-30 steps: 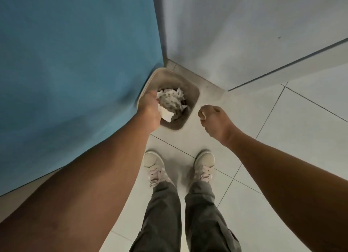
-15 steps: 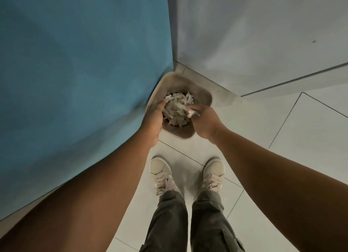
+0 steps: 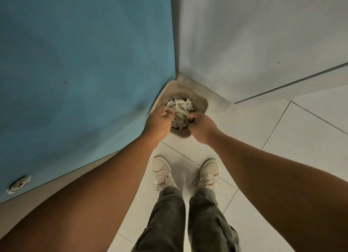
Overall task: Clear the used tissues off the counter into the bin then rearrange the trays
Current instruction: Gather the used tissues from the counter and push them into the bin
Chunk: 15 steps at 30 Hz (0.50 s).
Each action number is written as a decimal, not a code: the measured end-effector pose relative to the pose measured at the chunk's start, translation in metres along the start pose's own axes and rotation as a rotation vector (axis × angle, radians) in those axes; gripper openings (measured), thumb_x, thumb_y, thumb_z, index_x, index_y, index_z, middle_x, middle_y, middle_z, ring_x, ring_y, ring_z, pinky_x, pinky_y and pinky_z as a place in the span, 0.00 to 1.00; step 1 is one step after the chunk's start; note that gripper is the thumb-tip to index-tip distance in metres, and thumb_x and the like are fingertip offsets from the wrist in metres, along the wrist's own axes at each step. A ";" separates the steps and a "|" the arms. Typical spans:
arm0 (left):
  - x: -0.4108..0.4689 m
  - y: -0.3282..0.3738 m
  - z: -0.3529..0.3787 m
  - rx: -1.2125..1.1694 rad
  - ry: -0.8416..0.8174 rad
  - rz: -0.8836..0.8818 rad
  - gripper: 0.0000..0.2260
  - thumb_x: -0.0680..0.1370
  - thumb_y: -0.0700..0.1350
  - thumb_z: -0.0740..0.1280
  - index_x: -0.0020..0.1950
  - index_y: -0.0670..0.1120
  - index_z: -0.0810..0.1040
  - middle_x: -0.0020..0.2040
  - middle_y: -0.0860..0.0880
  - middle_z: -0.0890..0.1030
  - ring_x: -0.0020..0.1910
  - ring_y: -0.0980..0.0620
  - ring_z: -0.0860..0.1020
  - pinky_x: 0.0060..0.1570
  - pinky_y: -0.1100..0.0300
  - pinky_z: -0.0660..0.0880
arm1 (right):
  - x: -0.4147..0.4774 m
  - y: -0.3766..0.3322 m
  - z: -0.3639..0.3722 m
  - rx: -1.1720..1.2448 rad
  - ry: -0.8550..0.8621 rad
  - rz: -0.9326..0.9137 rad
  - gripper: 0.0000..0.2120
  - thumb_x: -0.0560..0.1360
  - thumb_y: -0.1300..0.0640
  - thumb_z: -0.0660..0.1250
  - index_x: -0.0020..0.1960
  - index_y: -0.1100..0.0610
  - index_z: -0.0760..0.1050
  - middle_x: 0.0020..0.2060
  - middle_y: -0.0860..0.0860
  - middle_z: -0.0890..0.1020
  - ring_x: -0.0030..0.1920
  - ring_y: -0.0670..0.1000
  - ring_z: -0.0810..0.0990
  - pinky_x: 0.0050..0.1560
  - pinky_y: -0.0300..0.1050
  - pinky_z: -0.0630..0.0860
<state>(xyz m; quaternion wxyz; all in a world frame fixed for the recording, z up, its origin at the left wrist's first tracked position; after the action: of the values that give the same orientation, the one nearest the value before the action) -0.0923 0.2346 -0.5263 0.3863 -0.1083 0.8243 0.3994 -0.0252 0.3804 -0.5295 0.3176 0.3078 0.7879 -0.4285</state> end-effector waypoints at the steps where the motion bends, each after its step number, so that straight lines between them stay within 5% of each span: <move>1: -0.013 0.013 -0.003 0.040 -0.008 0.024 0.20 0.81 0.51 0.64 0.72 0.49 0.71 0.71 0.48 0.74 0.69 0.48 0.72 0.65 0.56 0.69 | -0.015 -0.007 -0.007 -0.005 0.003 -0.016 0.21 0.76 0.59 0.61 0.69 0.52 0.72 0.64 0.57 0.77 0.62 0.60 0.75 0.61 0.47 0.73; 6: -0.089 0.089 -0.038 0.253 0.083 0.201 0.17 0.80 0.49 0.64 0.69 0.51 0.74 0.65 0.48 0.79 0.63 0.46 0.77 0.64 0.52 0.73 | -0.101 -0.063 -0.062 -0.095 0.053 -0.146 0.18 0.78 0.58 0.60 0.68 0.54 0.73 0.63 0.58 0.78 0.62 0.60 0.76 0.62 0.49 0.72; 11: -0.182 0.162 -0.070 0.349 0.139 0.339 0.13 0.78 0.47 0.67 0.62 0.52 0.77 0.60 0.50 0.79 0.59 0.48 0.77 0.55 0.61 0.72 | -0.196 -0.123 -0.127 -0.129 0.133 -0.339 0.19 0.77 0.59 0.62 0.67 0.52 0.74 0.63 0.52 0.78 0.63 0.55 0.76 0.62 0.45 0.71; 15: -0.247 0.206 -0.090 0.408 0.187 0.419 0.21 0.77 0.48 0.68 0.69 0.49 0.73 0.67 0.47 0.75 0.66 0.47 0.73 0.60 0.59 0.71 | -0.264 -0.165 -0.171 -0.188 0.172 -0.516 0.16 0.78 0.60 0.63 0.65 0.58 0.75 0.61 0.54 0.78 0.62 0.55 0.75 0.59 0.39 0.66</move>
<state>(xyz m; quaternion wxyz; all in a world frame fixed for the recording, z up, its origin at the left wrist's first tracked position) -0.0748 0.2712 -0.1950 0.2317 0.1078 0.9239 0.2847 -0.0301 0.4002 -0.1749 0.1571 0.1014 0.9005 -0.3926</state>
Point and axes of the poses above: each hand's wrist, its own x-axis towards the middle knuckle, its own z-axis out of the palm, y = z × x, the point moved 6 cm from there along x, towards the middle knuckle
